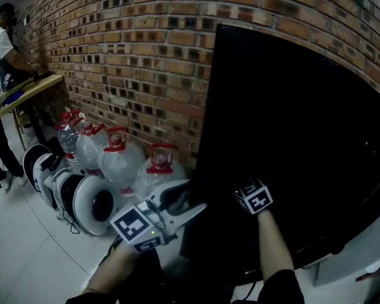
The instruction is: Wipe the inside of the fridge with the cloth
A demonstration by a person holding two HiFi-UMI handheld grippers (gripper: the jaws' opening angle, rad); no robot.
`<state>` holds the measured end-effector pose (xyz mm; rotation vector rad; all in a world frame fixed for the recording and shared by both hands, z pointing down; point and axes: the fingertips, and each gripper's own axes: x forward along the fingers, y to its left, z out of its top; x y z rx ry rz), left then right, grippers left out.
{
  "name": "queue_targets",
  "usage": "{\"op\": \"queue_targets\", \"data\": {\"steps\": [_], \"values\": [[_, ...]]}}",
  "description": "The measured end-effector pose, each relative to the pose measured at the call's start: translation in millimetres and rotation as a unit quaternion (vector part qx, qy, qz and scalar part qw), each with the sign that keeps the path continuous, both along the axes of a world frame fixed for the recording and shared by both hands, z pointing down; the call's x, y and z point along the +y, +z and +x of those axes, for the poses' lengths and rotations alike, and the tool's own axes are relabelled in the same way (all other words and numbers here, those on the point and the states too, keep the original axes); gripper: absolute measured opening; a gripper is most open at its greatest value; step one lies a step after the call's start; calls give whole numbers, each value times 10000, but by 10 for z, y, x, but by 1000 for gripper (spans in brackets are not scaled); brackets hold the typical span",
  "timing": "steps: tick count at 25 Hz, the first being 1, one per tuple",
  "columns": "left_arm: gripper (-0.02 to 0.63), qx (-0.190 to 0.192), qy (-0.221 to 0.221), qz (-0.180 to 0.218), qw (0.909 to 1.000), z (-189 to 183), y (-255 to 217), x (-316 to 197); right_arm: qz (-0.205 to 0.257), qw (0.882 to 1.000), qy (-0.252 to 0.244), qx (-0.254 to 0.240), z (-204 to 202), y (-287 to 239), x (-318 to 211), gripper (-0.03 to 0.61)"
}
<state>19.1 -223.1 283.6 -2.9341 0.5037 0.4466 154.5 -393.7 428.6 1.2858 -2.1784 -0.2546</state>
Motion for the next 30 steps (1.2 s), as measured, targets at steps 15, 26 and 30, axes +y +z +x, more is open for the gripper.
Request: {"op": "queue_targets", "data": {"steps": [15,26,30], "values": [[232,-48,-97,74,9999,48,23,-46,81,9951,935,-311,369,-164,-489,74],[232,-32,-291,163,9994,42,0,-105,194,9901,1252,-598,468,-189,-745,72],[232,1,-412,129,9991,43,-11,-129,216,9900,1224,-665,473,-185,-728,74]]}}
